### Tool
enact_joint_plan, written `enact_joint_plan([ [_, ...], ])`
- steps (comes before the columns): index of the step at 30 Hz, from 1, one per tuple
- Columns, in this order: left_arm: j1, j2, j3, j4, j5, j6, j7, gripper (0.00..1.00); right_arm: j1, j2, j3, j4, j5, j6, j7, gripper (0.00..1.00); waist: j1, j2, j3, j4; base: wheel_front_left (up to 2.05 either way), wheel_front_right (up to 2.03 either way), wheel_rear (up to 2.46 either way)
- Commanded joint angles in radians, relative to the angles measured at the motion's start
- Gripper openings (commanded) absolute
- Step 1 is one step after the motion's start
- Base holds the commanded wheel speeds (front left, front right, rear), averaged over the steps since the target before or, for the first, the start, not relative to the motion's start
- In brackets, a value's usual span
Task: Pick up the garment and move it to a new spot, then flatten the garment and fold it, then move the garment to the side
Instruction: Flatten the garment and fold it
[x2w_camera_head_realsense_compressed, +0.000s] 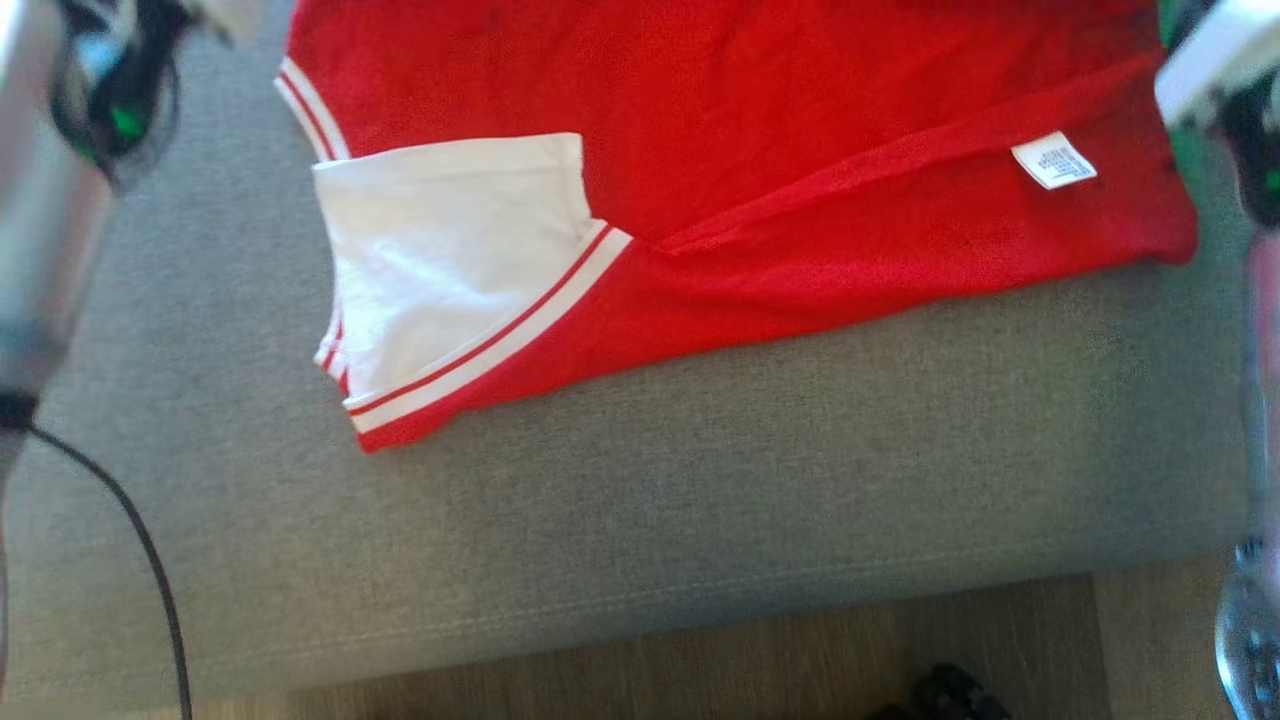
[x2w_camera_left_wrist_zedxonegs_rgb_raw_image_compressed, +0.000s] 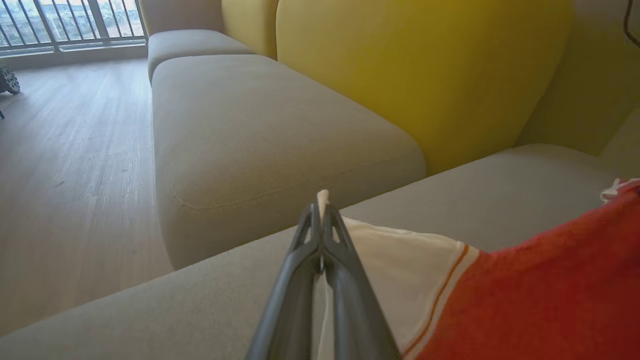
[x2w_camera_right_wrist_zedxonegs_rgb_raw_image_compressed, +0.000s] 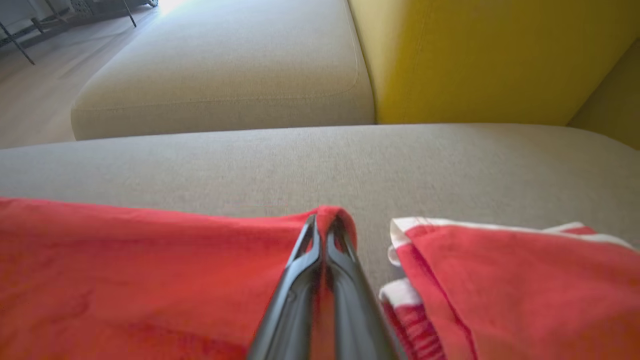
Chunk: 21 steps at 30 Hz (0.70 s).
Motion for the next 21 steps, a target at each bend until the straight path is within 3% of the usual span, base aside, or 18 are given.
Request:
enact_joint_plan([
  [1,0.039,0.077,0.026,-0.083,-0.032,0.002,-0.017,0.0,0.064,-0.024,0.01,-0.072,0.018,0.0,0.019,0.0,0.0,0.0,-0.034,0.028,0.0,0.0,0.0],
  [5,0.127,0.117,0.03,-0.177,-0.062,0.006,-0.022,0.0,0.143,-0.048,-0.003,-0.133,0.04,0.0,0.05,0.0,0.0,0.0,-0.055,0.045,0.0,0.0,0.0],
  [8,0.213,0.162,0.039,-0.285,-0.084,0.036,-0.021,0.0,0.216,-0.063,-0.026,-0.202,0.055,0.0,0.085,0.0,0.0,0.0,-0.07,0.056,0.0,0.0,0.0],
  [16,0.457,0.286,0.074,-0.604,-0.173,0.18,0.03,0.0,0.337,-0.07,-0.084,-0.314,0.062,0.0,0.157,0.0,0.0,0.0,-0.085,0.065,0.0,0.0,0.0],
  [21,0.611,0.313,0.066,-0.763,-0.219,0.267,0.038,0.0,0.37,-0.071,-0.109,-0.335,0.038,0.0,0.18,0.0,0.0,0.0,-0.079,0.073,0.0,0.0,0.0],
])
